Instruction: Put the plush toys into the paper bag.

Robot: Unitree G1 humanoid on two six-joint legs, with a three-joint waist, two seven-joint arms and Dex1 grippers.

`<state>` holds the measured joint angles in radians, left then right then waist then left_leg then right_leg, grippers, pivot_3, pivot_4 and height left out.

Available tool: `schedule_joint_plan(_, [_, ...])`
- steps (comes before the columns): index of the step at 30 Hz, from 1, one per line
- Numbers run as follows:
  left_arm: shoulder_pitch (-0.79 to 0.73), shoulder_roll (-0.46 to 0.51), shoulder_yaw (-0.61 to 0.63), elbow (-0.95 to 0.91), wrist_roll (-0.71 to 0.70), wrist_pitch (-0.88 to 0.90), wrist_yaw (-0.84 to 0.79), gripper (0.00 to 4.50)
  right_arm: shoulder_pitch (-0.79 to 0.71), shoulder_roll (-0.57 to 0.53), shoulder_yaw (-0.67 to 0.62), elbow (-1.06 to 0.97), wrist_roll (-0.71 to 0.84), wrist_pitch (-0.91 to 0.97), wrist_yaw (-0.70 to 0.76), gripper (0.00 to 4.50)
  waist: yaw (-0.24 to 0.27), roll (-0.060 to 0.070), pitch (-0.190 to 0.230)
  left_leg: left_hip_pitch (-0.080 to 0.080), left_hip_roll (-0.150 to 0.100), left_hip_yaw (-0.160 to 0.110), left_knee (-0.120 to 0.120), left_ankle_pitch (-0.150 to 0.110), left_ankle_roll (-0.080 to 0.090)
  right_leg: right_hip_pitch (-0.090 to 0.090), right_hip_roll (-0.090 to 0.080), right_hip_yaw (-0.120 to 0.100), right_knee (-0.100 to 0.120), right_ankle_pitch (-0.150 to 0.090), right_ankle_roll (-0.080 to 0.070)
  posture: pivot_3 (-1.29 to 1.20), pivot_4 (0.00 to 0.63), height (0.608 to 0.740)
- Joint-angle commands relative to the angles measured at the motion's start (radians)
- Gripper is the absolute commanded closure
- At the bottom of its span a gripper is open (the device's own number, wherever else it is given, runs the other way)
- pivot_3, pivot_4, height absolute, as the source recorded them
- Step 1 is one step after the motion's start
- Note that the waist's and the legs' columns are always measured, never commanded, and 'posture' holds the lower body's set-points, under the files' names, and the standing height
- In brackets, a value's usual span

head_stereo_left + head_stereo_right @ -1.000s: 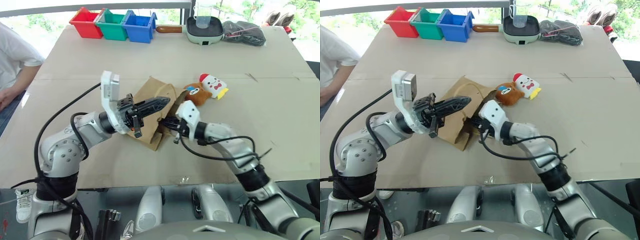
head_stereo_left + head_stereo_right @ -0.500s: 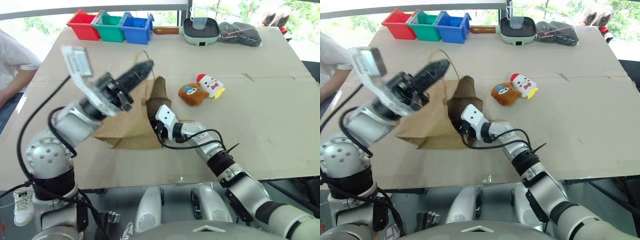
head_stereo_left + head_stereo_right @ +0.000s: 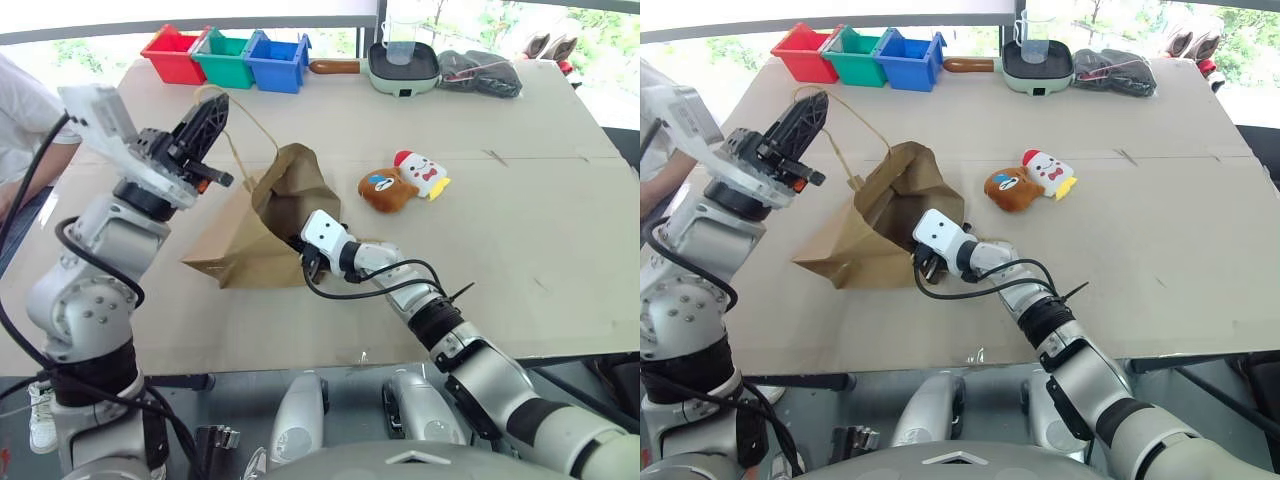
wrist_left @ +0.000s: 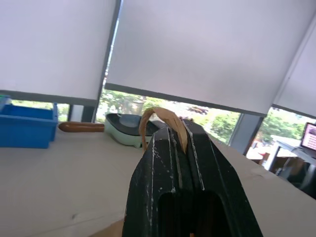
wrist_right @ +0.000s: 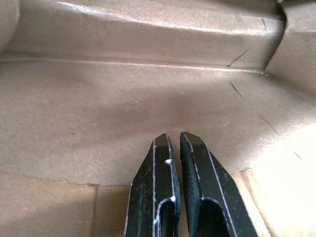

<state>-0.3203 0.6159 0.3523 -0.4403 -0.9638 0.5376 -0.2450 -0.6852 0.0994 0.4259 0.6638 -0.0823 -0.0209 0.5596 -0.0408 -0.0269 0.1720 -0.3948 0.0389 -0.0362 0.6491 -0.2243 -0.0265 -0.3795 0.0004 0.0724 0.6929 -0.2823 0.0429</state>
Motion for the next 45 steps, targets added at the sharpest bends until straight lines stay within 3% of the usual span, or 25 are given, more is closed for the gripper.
schedule_joint_plan(1, [0.025,-0.022,-0.022,-0.079,0.082,-0.055,-0.008,4.5,0.032,-0.003,-0.026,-0.022,0.007,0.049,0.001,4.43,0.001,0.0,0.0,0.0,0.0,-0.001,0.0,0.0,0.0,0.0,0.0,0.0,0.0,0.0,0.0,0.0,0.15,0.74])
schedule_joint_plan(2, [0.043,-0.02,-0.04,-0.094,0.102,-0.067,-0.04,4.5,0.049,-0.002,-0.048,-0.097,0.061,0.083,0.045,4.43,0.001,0.001,0.0,0.0,0.0,-0.001,0.0,0.0,0.0,0.0,0.0,0.0,0.0,0.0,0.0,0.0,0.15,0.74])
schedule_joint_plan(4, [0.072,-0.016,-0.058,-0.11,0.127,-0.081,-0.089,4.5,0.077,-0.011,-0.079,-0.237,0.116,0.125,0.08,3.68,0.003,0.001,0.001,-0.002,0.0,-0.001,0.0,0.0,0.0,-0.001,-0.001,-0.001,-0.001,0.0,0.0,0.0,0.15,0.74])
schedule_joint_plan(11, [0.13,-0.031,-0.044,-0.067,0.167,-0.124,-0.18,4.5,0.153,-0.198,-0.087,-0.779,0.144,0.425,0.129,0.57,0.001,0.002,0.003,-0.01,0.0,-0.001,-0.004,0.0,0.0,-0.008,-0.001,-0.001,-0.007,0.0,0.0,0.0,0.15,0.74])
schedule_joint_plan(15, [0.138,-0.051,-0.047,-0.053,0.189,-0.148,-0.204,4.5,0.104,-0.29,-0.22,-0.961,0.265,0.671,0.133,0.57,0.001,0.003,0.003,-0.011,0.0,-0.001,-0.007,0.0,0.0,-0.008,-0.001,-0.001,-0.009,0.0,0.0,0.0,0.15,0.74])
schedule_joint_plan(17, [0.131,-0.056,-0.046,-0.041,0.21,-0.163,-0.213,4.5,0.049,-0.338,-0.231,-0.926,0.206,0.718,0.079,0.57,-0.001,0.003,0.003,-0.012,0.0,-0.001,-0.007,0.0,0.0,-0.008,-0.001,-0.002,-0.012,0.0,0.0,0.0,0.15,0.74])
schedule_joint_plan(21, [0.128,-0.065,-0.042,-0.041,0.217,-0.175,-0.226,4.5,-0.079,-0.326,-0.223,-0.608,0.133,0.732,-0.026,0.57,-0.002,0.002,0.003,-0.013,0.0,0.0,-0.007,0.0,0.0,-0.009,-0.001,-0.001,-0.014,0.0,0.0,0.0,0.15,0.74])
schedule_joint_plan(24, [0.121,-0.064,-0.037,-0.046,0.206,-0.172,-0.241,4.5,-0.151,-0.312,-0.182,-0.358,0.087,0.655,-0.026,0.57,-0.002,0.002,0.003,-0.014,0.0,0.0,-0.008,0.0,0.0,-0.01,-0.001,-0.001,-0.014,0.0,0.0,0.0,0.15,0.74])
schedule_joint_plan(29, [0.107,-0.044,-0.021,-0.045,0.148,-0.155,-0.315,4.5,-0.192,-0.322,-0.143,-0.192,0.041,0.542,0.012,2.85,-0.001,0.001,0.002,-0.022,0.0,0.002,-0.007,0.0,0.0,-0.018,-0.002,0.0,-0.014,0.001,0.001,0.0,0.15,0.74])
schedule_joint_plan(34, [0.076,-0.02,-0.002,-0.003,0.051,-0.122,-0.41,4.5,-0.125,-0.37,-0.186,-0.411,0.12,0.424,0.138,4.49,0.0,0.002,0.003,-0.022,0.0,0.001,-0.008,0.0,0.0,-0.018,-0.002,-0.001,-0.014,0.001,0.001,0.0,0.15,0.74])
schedule_joint_plan(39, [0.052,-0.03,-0.014,0.014,0.016,-0.102,-0.432,4.5,-0.085,-0.368,-0.169,-0.617,0.218,0.339,0.284,4.49,-0.006,0.003,0.003,-0.022,0.001,0.001,-0.008,0.0,0.0,-0.018,-0.001,-0.001,-0.014,0.001,0.001,0.0,0.15,0.74])
schedule_joint_plan(45, [0.028,-0.044,-0.056,0.012,0.033,-0.089,-0.439,4.5,-0.182,-0.352,-0.069,-0.481,0.132,0.198,0.358,4.49,-0.002,0.002,0.003,-0.021,0.001,0.0,-0.007,0.0,0.0,-0.017,-0.001,-0.002,-0.013,0.001,0.001,0.0,0.15,0.74])
